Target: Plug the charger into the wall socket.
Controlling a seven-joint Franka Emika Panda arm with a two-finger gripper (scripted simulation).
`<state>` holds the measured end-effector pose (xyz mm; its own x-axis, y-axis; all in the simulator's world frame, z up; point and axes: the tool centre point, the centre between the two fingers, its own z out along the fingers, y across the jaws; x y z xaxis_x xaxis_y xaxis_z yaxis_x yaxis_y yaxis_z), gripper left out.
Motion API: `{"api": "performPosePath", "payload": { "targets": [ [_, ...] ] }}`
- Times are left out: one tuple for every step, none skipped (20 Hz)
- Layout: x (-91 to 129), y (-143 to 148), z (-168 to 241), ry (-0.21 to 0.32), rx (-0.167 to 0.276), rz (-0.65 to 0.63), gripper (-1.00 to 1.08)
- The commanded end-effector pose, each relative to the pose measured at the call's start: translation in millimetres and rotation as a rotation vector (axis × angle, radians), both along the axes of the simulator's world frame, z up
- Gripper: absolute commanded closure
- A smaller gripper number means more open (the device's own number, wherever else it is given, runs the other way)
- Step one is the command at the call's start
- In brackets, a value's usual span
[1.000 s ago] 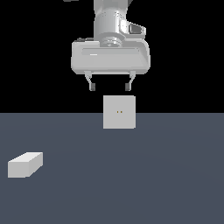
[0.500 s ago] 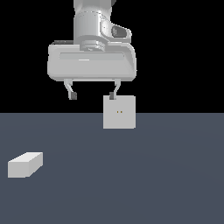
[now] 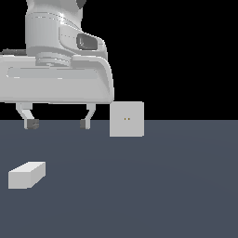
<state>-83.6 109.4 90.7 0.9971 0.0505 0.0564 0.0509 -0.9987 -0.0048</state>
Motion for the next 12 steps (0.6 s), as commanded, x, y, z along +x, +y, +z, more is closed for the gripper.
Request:
{"api": "performPosePath", "payload": {
  "targets": [
    [-9.7, 12.4, -9.7, -0.008, 0.0, 0.009, -0.92],
    [-12.8, 16.5, -13.0, -0.01, 0.0, 0.012, -0.92],
    [-15.5, 20.2, -16.0, -0.012, 0.0, 0.014, -0.92],
    [-18.0, 23.6, -18.7, -0.014, -0.001, 0.017, -0.92],
    [-20.2, 26.5, -21.1, -0.016, -0.001, 0.019, -0.92],
    [-22.0, 29.0, -23.1, -0.017, -0.001, 0.021, -0.92],
    [-23.4, 31.0, -24.9, -0.018, -0.001, 0.022, -0.92],
    [-24.6, 32.7, -26.3, -0.019, -0.001, 0.023, -0.92],
    [-25.4, 33.9, -27.5, -0.02, -0.002, 0.024, -0.92],
    [-25.9, 34.8, -28.2, -0.021, -0.002, 0.025, -0.92],
    [-26.0, 35.1, -28.7, -0.021, -0.002, 0.025, -0.92],
    [-25.8, 35.3, -28.7, -0.021, -0.003, 0.025, -0.92]
  ]
}}
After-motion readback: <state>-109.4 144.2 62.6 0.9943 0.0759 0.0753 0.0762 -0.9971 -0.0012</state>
